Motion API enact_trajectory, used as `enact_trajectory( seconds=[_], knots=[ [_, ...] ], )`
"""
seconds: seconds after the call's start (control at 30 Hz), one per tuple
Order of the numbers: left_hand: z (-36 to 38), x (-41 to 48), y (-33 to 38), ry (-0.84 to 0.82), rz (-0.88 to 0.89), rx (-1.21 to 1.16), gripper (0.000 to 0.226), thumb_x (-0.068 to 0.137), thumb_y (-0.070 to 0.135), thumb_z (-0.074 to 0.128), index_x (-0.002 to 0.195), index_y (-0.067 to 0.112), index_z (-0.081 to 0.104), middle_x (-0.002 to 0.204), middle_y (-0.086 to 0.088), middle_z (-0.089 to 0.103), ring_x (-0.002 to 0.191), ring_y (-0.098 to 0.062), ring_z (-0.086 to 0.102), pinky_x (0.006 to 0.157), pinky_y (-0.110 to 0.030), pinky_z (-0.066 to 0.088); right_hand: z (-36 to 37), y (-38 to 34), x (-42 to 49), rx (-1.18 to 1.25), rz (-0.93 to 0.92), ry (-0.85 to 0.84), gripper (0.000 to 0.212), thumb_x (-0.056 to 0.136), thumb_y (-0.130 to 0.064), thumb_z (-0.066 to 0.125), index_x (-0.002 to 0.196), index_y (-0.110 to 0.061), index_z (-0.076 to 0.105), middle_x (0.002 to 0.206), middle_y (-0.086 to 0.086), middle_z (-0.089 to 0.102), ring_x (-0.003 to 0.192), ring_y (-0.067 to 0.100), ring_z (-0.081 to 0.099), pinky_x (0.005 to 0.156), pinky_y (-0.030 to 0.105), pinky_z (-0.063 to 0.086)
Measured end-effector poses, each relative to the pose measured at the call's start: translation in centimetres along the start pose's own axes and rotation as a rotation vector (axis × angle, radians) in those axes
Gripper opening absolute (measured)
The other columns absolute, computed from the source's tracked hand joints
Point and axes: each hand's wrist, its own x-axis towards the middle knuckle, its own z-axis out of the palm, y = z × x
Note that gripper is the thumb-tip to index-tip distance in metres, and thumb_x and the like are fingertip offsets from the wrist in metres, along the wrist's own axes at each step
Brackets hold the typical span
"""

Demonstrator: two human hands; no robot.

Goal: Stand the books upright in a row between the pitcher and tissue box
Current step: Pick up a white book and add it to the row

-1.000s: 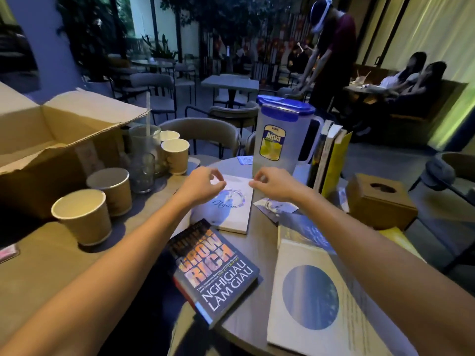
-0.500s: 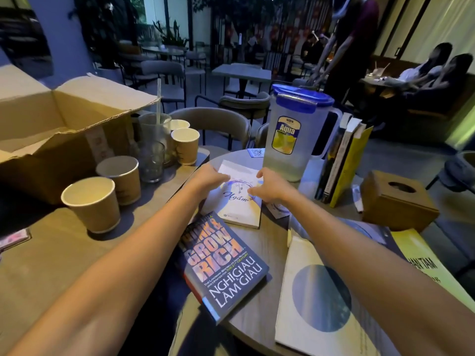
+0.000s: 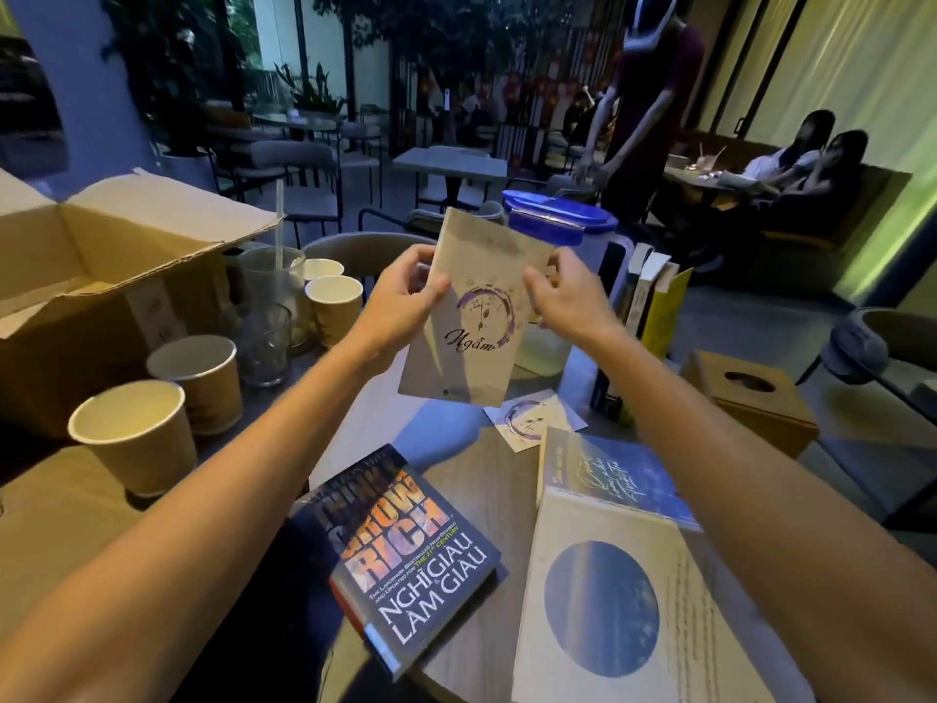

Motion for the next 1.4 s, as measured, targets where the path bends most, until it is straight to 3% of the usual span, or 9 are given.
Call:
enact_trajectory(
  seconds=[0.13,0.3,0.43,0.6,0.73,0.87,0.93,1.1,1.4],
  knots=[
    [0.2,0.1,3.4,-0.069,0.169,0.073,0.026,0.094,0.024,0.064,0.119,0.021,0.058,0.111,-0.003,0.070,0.102,-0.019,0.069,0.080,-0.043,0.061,-4.8,-1.9,0.4,-0.019,-0.096,0.077,0.017,0.100,-0.031,0.059,0.108,-0.016,0.059,0.099,0.001,0.067,0.093,0.020,0.069,0.079,0.046,0.062],
    [3.1,0.0,6.5,-0.225,0.288,0.090,0.068,0.088,0.022,0.072,0.144,0.036,0.035,0.114,0.004,0.066,0.098,-0.011,0.070,0.063,-0.031,0.062,-10.2,-1.9,-0.2,-0.056,-0.131,0.106,0.014,0.100,-0.028,0.063,0.110,-0.020,0.061,0.097,-0.005,0.066,0.092,0.013,0.067,0.063,0.021,0.052],
    [7.0,-0.2,7.1,-0.291,0.381,0.166,0.069,0.090,0.021,0.067,0.147,0.028,0.029,0.098,0.011,0.066,0.089,-0.001,0.070,0.062,-0.025,0.060,-13.1,0.5,-1.1,-0.088,-0.063,0.111,0.017,0.100,-0.025,0.063,0.114,-0.016,0.063,0.102,-0.002,0.067,0.095,0.015,0.067,0.070,0.030,0.058],
    [11.4,0.1,6.3,-0.386,0.390,0.191,0.063,0.094,0.008,0.062,0.147,0.023,0.031,0.107,-0.006,0.070,0.088,-0.008,0.071,0.065,-0.024,0.060,-15.5,4.0,-2.0,-0.091,0.041,0.146,0.012,0.100,-0.020,0.062,0.112,-0.017,0.062,0.101,-0.001,0.066,0.093,0.012,0.066,0.063,0.025,0.056],
    [14.5,0.7,5.2,-0.387,0.383,0.282,0.064,0.093,0.004,0.061,0.147,0.025,0.034,0.111,-0.010,0.069,0.083,-0.007,0.067,0.066,-0.019,0.059,-15.7,6.7,-2.5,-0.016,0.140,0.145,0.016,0.101,-0.011,0.058,0.116,-0.009,0.064,0.105,0.005,0.068,0.103,0.023,0.068,0.081,0.039,0.063],
    [16.9,0.5,4.2,-0.354,0.405,0.358,0.068,0.091,0.005,0.064,0.150,0.025,0.035,0.110,-0.010,0.070,0.078,-0.004,0.063,0.069,-0.024,0.060,-15.4,8.7,-2.8,0.053,0.170,0.143,0.023,0.103,-0.007,0.053,0.124,-0.007,0.062,0.113,0.007,0.069,0.109,0.024,0.068,0.085,0.035,0.061],
    [17.6,0.6,3.9,-0.347,0.398,0.360,0.068,0.092,0.005,0.064,0.150,0.025,0.035,0.108,-0.010,0.070,0.083,-0.010,0.065,0.073,-0.030,0.061,-15.3,9.3,-2.7,0.079,0.183,0.153,0.028,0.104,-0.009,0.052,0.131,-0.006,0.058,0.120,0.010,0.067,0.112,0.025,0.067,0.089,0.038,0.061],
    [19.0,1.4,3.9,-0.302,0.440,0.334,0.062,0.091,0.006,0.064,0.147,0.020,0.040,0.091,0.000,0.067,0.075,-0.010,0.067,0.068,-0.018,0.055,-14.6,9.6,-1.7,0.172,0.241,0.204,0.034,0.106,-0.023,0.047,0.137,-0.011,0.053,0.128,0.009,0.062,0.116,0.026,0.063,0.097,0.050,0.058],
    [19.9,1.9,2.8,-0.272,0.515,0.506,0.060,0.091,0.014,0.066,0.145,0.025,0.041,0.096,0.004,0.066,0.090,-0.016,0.066,0.077,-0.039,0.059,-13.7,10.2,-0.5,0.191,0.302,0.195,0.061,0.098,-0.047,0.055,0.149,-0.018,0.039,0.136,0.012,0.058,0.117,0.028,0.064,0.097,0.050,0.058]
  ],
)
